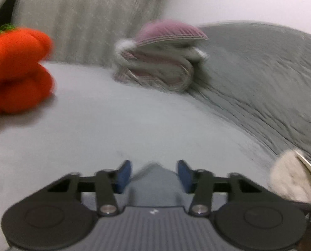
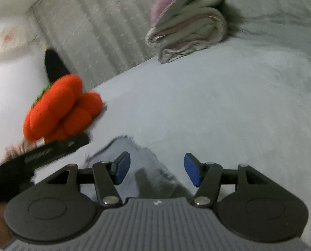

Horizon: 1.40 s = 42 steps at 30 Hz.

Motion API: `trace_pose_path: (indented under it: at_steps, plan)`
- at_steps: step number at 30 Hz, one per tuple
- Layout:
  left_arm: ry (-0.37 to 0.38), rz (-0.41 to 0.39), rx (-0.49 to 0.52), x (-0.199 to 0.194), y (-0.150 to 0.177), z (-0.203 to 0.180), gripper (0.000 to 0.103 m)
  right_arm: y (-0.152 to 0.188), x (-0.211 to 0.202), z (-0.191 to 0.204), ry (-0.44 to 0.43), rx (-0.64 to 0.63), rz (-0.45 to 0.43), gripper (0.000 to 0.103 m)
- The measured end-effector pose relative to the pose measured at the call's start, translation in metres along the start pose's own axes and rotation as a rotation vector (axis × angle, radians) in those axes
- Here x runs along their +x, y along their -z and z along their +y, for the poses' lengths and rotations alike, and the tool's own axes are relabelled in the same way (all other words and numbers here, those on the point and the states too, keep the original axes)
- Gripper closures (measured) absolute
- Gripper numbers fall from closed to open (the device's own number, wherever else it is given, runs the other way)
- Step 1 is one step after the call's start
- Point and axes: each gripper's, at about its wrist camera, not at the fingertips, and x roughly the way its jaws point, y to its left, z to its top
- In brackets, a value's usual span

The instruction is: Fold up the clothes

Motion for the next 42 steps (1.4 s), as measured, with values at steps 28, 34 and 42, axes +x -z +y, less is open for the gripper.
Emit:
trace_pose_path:
  at_steps: [28, 34, 42]
  plan:
    - [-0.054, 0.222, 0.002, 0.047, 0.001, 0.05, 0.027, 0.01, 0.021, -0.042, -0.005, 0.147, 0.133, 0.024]
    - [0.104, 0.3, -0.243, 0.042, 0.004, 0.095, 0.017, 0.009, 0.007, -0.065, -0.078, 0.336, 0.168, 0.014]
    - [0.311, 0.425, -0.458, 0.054, 0.019, 0.133, 0.013, 0.015, -0.006, -0.078, -0.208, 0.541, 0.26, 0.011]
